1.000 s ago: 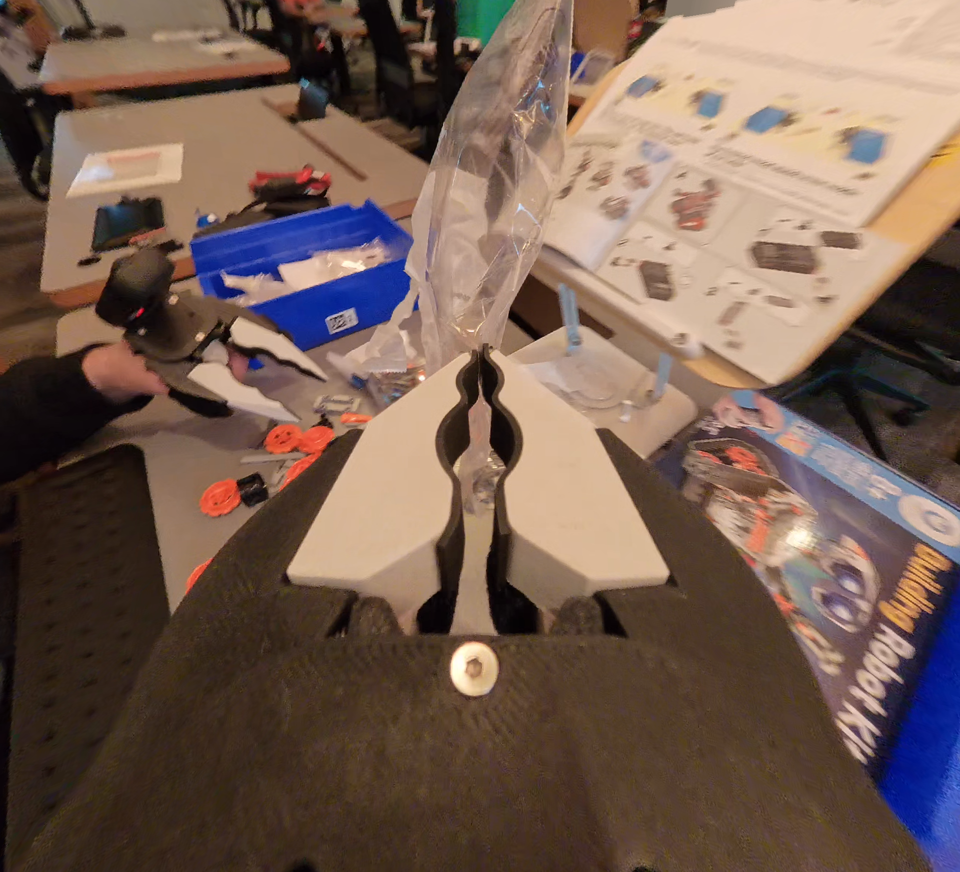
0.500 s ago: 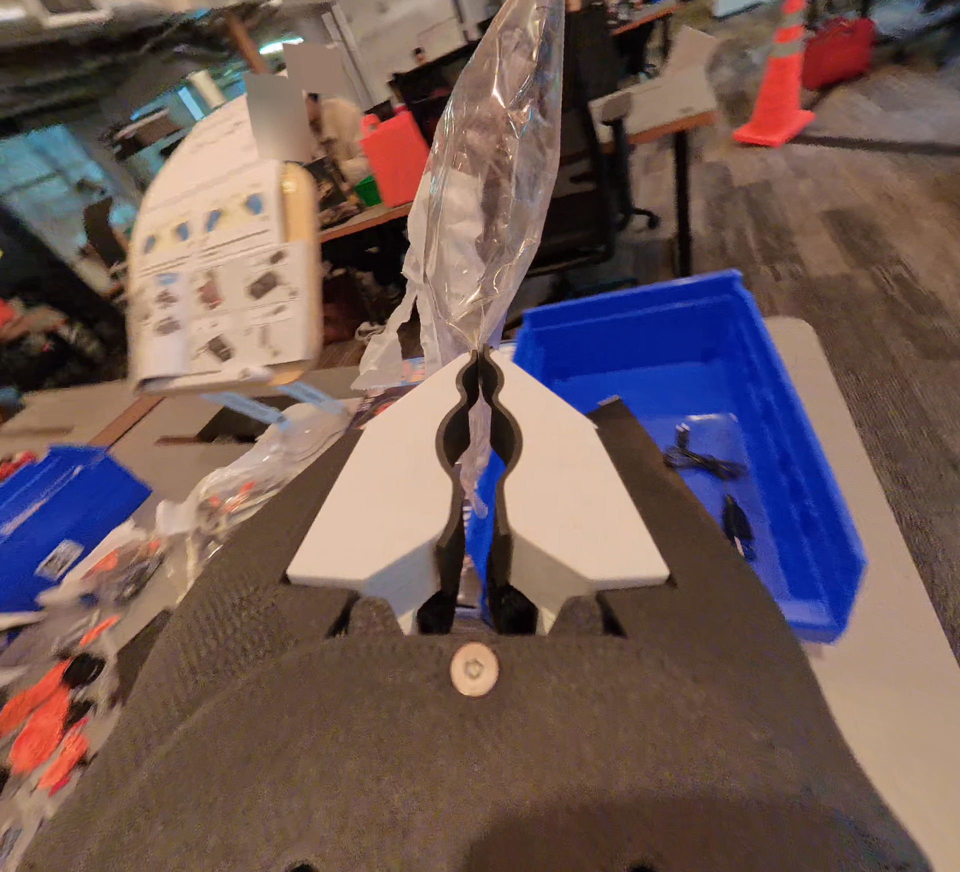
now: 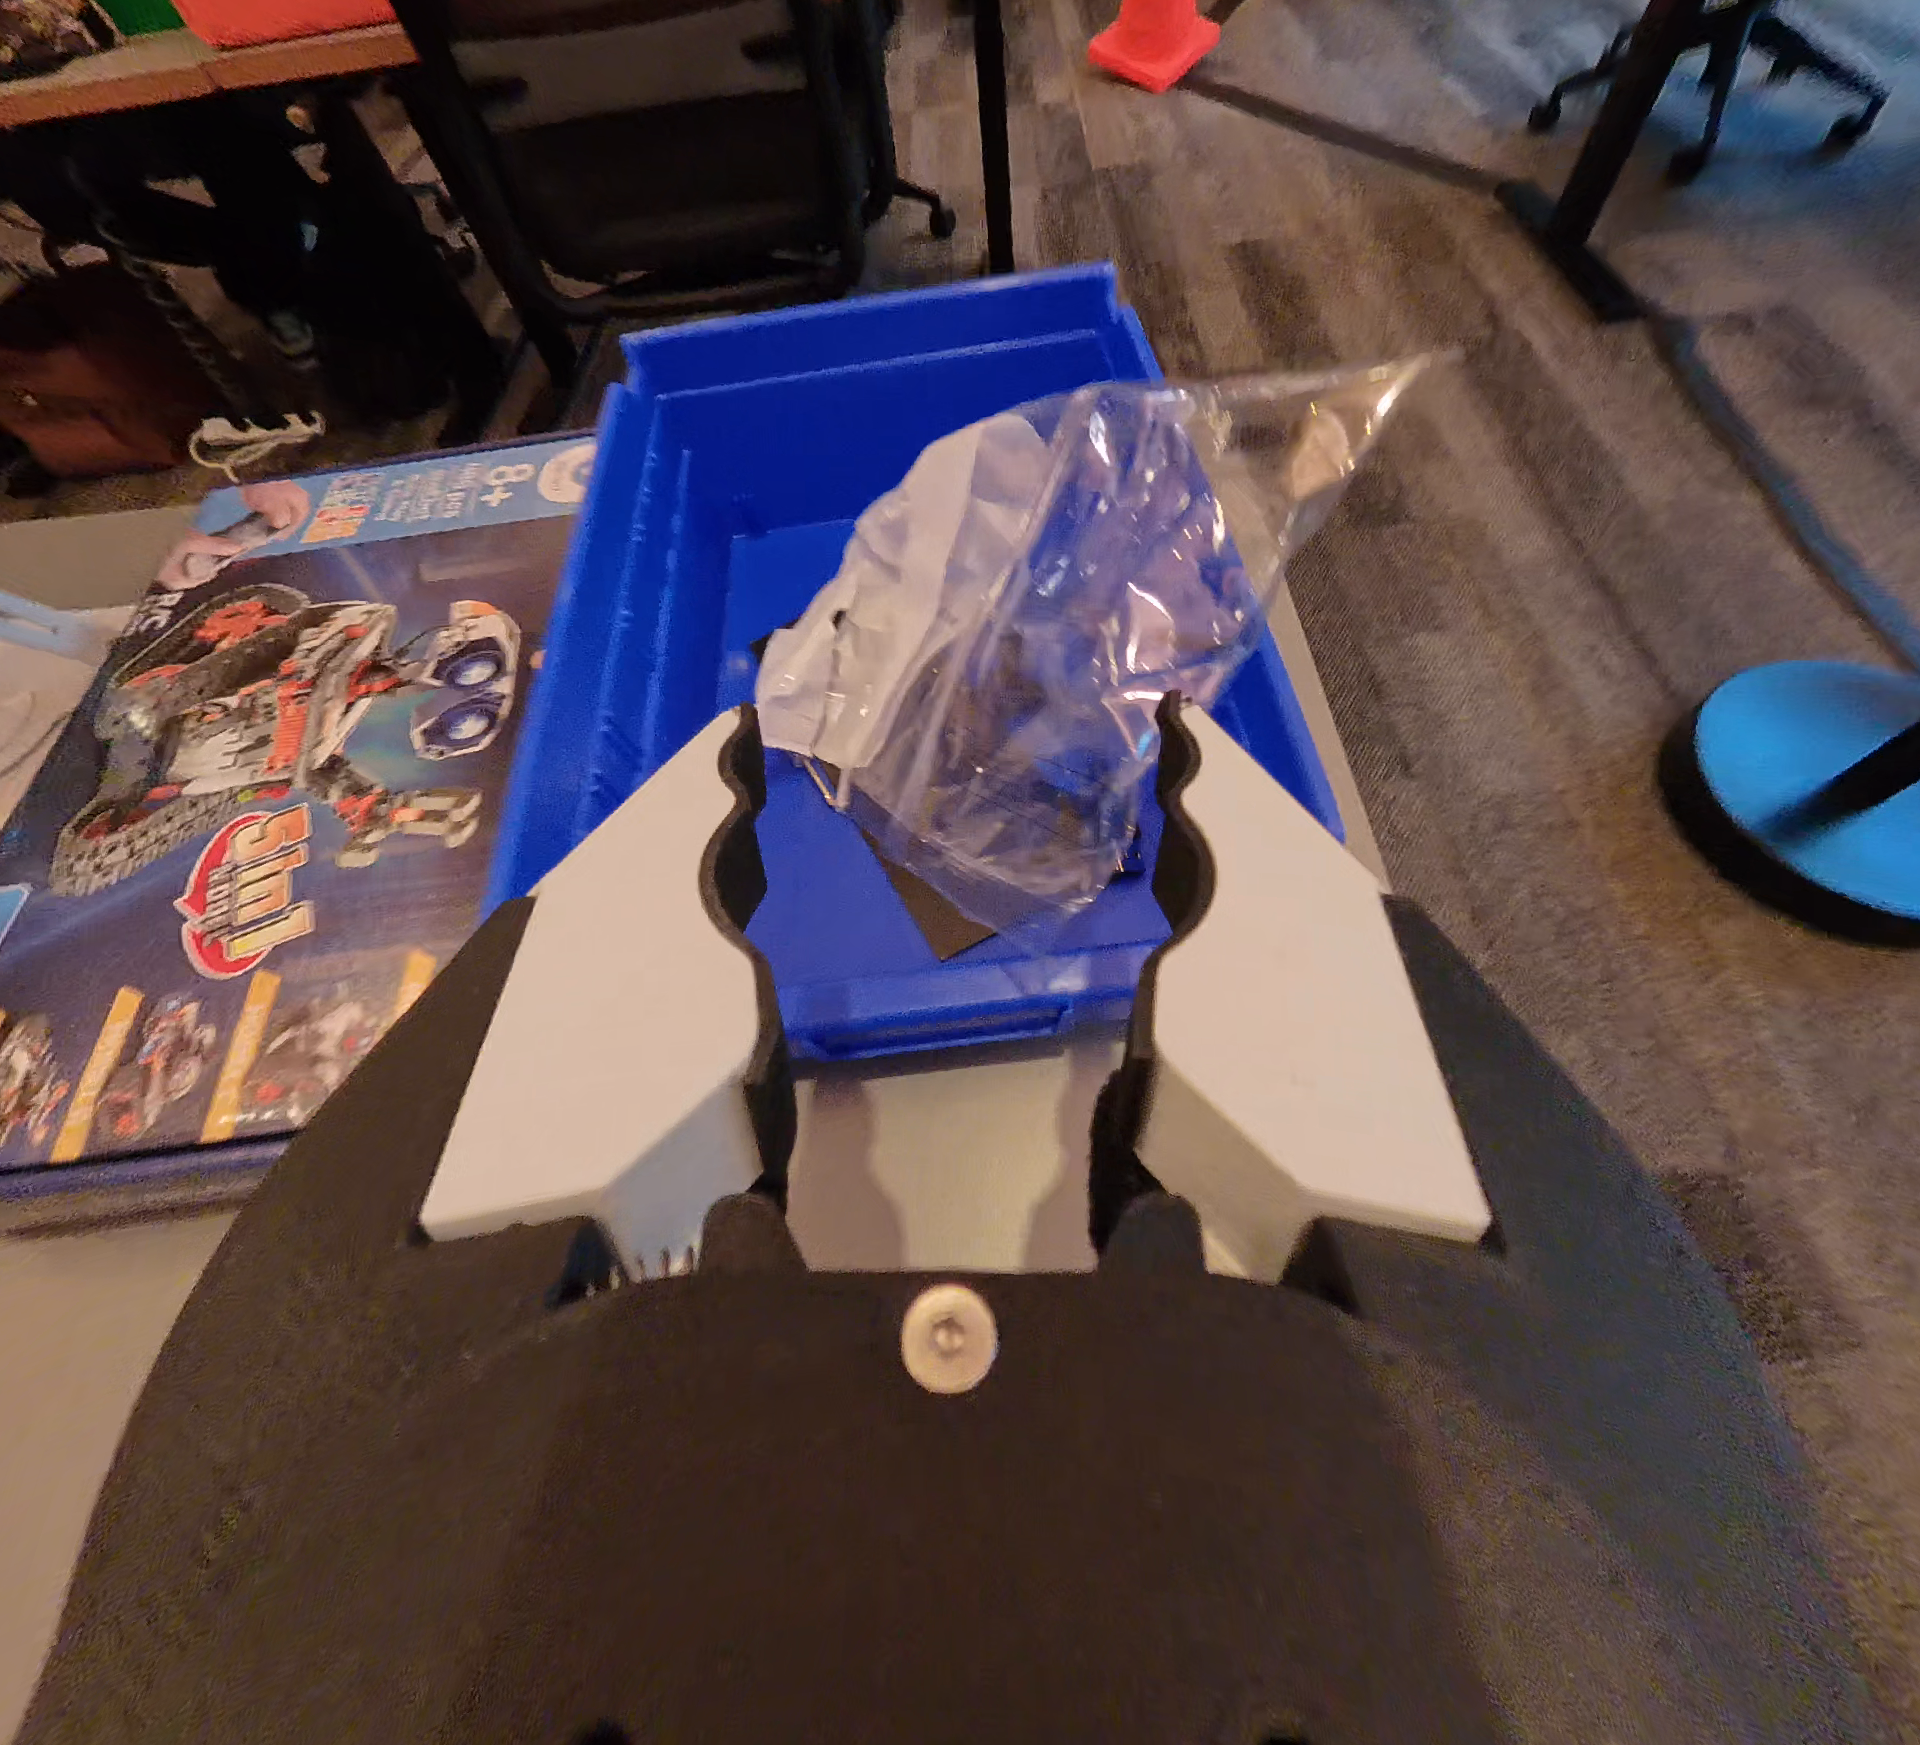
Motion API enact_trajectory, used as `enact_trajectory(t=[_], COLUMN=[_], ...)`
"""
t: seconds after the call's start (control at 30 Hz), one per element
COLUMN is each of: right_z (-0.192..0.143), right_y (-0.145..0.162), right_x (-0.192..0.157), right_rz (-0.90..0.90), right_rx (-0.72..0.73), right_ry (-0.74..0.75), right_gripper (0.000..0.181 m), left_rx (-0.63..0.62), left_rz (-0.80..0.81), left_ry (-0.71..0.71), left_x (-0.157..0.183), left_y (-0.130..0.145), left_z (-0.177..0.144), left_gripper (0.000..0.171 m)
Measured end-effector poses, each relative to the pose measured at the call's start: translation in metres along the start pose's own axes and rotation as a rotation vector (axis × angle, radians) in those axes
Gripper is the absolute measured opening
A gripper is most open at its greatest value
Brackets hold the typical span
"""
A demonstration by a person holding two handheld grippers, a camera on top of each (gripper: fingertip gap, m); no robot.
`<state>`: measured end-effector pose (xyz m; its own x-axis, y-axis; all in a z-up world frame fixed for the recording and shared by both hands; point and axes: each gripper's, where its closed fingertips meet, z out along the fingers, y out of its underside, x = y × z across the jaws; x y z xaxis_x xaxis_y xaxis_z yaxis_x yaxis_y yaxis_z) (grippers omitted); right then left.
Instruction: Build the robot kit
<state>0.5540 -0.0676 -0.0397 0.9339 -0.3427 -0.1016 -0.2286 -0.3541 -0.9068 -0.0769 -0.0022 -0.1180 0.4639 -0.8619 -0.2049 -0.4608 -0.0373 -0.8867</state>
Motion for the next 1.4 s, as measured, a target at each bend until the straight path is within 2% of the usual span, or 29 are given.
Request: enact_trajectory(t=[0.1,0.17,0.27,0.37,0.43,0.5,0.67,0.8,0.93,1.0,1.03,1.07,1.13,1.23,1.4], right_z=[-0.030,-0.044,-0.062,-0.077,-0.091,-0.105,-0.130,-0.117,-0.090,-0.086,-0.085,-0.083,-0.082,-0.076,-0.074], right_y=[-0.019,-0.021,-0.003,0.017,0.031,0.054,0.135,0.197,0.233,0.247,0.249,0.251,0.255,0.265,0.273], right_x=[-0.039,-0.085,-0.165,-0.235,-0.284,-0.340,-0.491,-0.571,-0.620,-0.635,-0.642,-0.646,-0.647,-0.640,-0.643], right_rz=[-0.144,-0.237,-0.362,-0.496,-0.525,-0.564,-0.825,-1.064,-1.190,-1.217,-1.200,-1.185,-1.204,-1.247,-1.231], right_rx=[0.060,0.052,-0.011,-0.031,-0.026,-0.053,-0.183,-0.289,-0.346,-0.388,-0.402,-0.432,-0.478,-0.556,-0.563], right_ry=[-0.013,-0.111,-0.309,-0.447,-0.573,-0.726,-1.108,-1.251,-1.307,-1.345,-1.370,-1.381,-1.396,-1.378,-1.381], right_gripper=[0.070,0.067,0.062,0.056,0.044,0.034,0.032,0.038,0.043,0.043,0.040,0.040,0.038,0.039,0.031], left_rx=[0.015,0.057,0.125,0.092,0.054,0.051,0.152,0.294,0.439,0.421,0.406,0.402,0.390,0.432,0.496], left_rz=[0.000,-0.013,-0.044,-0.028,-0.021,0.013,-0.008,-0.007,-0.028,-0.011,0.003,0.015,0.012,-0.042,-0.078], left_ry=[-0.026,-0.035,-0.021,-0.038,-0.032,-0.041,-0.066,-0.112,-0.127,-0.126,-0.139,-0.158,-0.171,-0.176,-0.199], left_x=[-0.004,-0.008,-0.013,-0.022,-0.022,-0.019,-0.020,-0.022,-0.020,-0.017,-0.017,-0.018,-0.020,-0.029,-0.037], left_y=[-0.007,-0.020,-0.042,-0.042,-0.038,-0.038,-0.047,-0.066,-0.088,-0.086,-0.084,-0.084,-0.083,-0.087,-0.094], left_z=[-0.006,-0.017,-0.039,-0.052,-0.055,-0.056,-0.050,-0.062,-0.081,-0.078,-0.077,-0.076,-0.076,-0.086,-0.100], left_gripper=[0.035,0.031,0.022,0.023,0.023,0.023,0.023,0.023,0.024,0.024,0.018,0.022,0.031,0.026,0.025])
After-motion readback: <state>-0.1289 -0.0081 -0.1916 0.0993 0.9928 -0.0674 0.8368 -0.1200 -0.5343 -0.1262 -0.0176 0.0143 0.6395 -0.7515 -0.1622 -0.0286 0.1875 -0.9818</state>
